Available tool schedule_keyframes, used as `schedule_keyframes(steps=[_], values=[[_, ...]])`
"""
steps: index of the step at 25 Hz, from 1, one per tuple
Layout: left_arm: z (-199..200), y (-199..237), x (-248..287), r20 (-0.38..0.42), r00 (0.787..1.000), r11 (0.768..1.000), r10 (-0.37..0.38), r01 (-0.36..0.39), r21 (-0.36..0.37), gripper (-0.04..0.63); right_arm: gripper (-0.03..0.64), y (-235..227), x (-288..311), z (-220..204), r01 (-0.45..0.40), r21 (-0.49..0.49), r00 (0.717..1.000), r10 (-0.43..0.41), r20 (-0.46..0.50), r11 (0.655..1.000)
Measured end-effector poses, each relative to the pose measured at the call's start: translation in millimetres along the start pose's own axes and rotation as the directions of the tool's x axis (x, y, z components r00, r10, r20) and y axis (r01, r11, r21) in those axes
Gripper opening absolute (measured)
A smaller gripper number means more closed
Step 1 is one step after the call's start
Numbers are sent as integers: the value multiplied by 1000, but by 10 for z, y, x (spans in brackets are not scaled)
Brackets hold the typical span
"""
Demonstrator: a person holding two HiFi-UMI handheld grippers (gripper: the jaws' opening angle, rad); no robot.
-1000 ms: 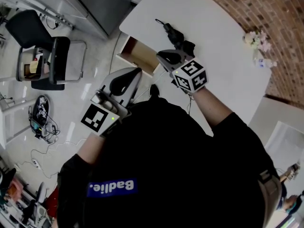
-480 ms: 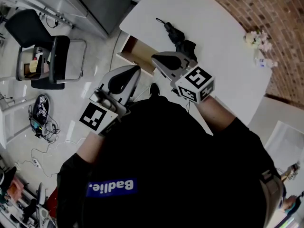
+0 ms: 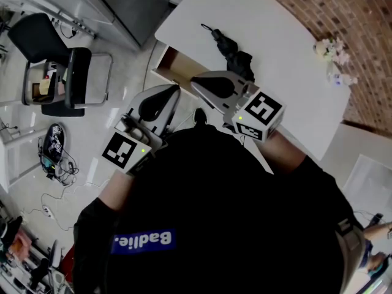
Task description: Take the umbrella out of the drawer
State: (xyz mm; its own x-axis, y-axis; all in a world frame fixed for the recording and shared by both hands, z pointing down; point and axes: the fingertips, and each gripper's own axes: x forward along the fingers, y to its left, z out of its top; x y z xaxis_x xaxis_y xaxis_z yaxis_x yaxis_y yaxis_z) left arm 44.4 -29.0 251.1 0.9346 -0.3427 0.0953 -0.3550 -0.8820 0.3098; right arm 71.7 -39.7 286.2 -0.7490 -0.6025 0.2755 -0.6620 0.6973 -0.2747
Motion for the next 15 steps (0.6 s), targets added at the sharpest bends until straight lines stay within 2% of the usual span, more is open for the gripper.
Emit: schedule_keyframes(steps=[15], values=[[21, -53, -126, 11, 1000, 1000, 6, -6, 8, 0, 29, 168, 9, 47, -19, 0, 1000, 19, 12, 1000]])
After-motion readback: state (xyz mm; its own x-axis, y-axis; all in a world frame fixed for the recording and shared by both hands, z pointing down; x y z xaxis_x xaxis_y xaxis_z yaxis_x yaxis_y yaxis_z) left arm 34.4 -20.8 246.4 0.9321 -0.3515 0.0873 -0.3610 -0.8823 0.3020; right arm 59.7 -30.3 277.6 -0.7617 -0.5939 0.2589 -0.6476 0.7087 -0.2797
